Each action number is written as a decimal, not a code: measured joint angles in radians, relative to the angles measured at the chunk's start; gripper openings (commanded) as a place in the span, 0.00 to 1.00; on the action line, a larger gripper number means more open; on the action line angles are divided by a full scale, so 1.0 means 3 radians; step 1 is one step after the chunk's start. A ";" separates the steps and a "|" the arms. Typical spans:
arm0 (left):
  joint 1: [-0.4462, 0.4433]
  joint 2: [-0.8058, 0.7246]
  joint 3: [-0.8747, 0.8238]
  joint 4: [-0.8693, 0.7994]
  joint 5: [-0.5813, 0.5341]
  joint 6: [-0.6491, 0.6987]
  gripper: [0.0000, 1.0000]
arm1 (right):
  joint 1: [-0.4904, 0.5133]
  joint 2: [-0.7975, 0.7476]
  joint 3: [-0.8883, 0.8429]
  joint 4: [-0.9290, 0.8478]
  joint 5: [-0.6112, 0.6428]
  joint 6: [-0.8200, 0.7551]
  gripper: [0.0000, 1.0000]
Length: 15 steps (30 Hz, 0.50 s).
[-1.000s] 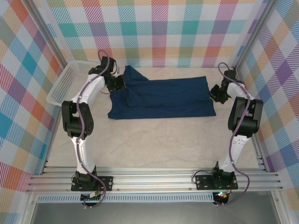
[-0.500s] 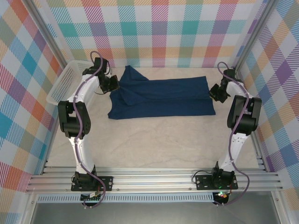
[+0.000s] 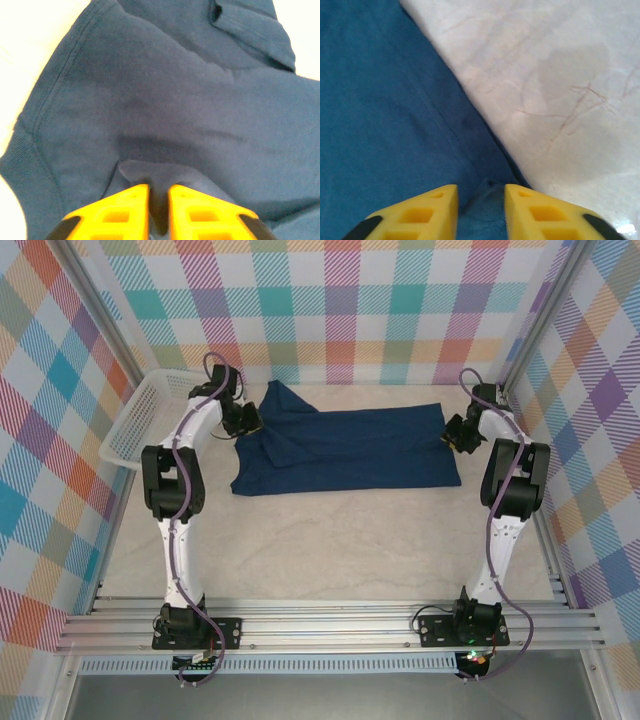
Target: Fold the inside-out t-shirt
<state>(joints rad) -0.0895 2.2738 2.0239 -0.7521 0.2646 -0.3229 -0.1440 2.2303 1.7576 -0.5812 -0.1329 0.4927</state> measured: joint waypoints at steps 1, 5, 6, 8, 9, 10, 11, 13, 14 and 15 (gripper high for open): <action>-0.0001 0.0078 0.0084 -0.0005 0.0003 -0.0017 0.39 | 0.0000 0.0000 0.0028 0.0001 -0.0025 -0.0024 0.38; -0.0019 0.0196 0.0300 -0.0009 0.0001 -0.0048 0.52 | 0.0005 -0.0099 -0.0031 0.0088 -0.0090 -0.0071 0.44; -0.0028 0.0170 0.0298 -0.0006 0.0000 -0.0051 0.53 | 0.0010 -0.0175 -0.0120 0.0121 -0.0102 -0.0076 0.45; -0.0051 0.0038 0.0125 0.0117 0.0003 -0.0074 0.54 | 0.0041 -0.0451 -0.0441 0.0225 -0.0128 -0.0102 0.48; -0.0064 -0.0084 -0.0053 0.0195 0.0004 -0.0088 0.55 | 0.0070 -0.0582 -0.0586 0.0263 -0.0137 -0.0099 0.48; -0.0085 -0.0264 -0.0323 0.0310 0.0006 -0.0111 0.55 | 0.0118 -0.0754 -0.0767 0.0304 -0.0146 -0.0100 0.49; -0.0114 -0.0490 -0.0654 0.0440 0.0005 -0.0151 0.55 | 0.0186 -0.0931 -0.0950 0.0361 -0.0158 -0.0102 0.49; -0.0191 -0.0932 -0.1265 0.0678 0.0006 -0.0235 0.56 | 0.0331 -0.1204 -0.1247 0.0450 -0.0196 -0.0102 0.50; -0.0244 -0.1185 -0.1605 0.0815 0.0015 -0.0289 0.56 | 0.0394 -0.1301 -0.1366 0.0473 -0.0221 -0.0103 0.49; -0.0282 -0.1369 -0.1845 0.0912 0.0023 -0.0331 0.56 | 0.0453 -0.1343 -0.1432 0.0477 -0.0253 -0.0104 0.49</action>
<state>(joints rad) -0.1741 1.8629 1.4704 -0.4786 0.2714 -0.4221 -0.0082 1.8275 1.3281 -0.4381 -0.2089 0.4614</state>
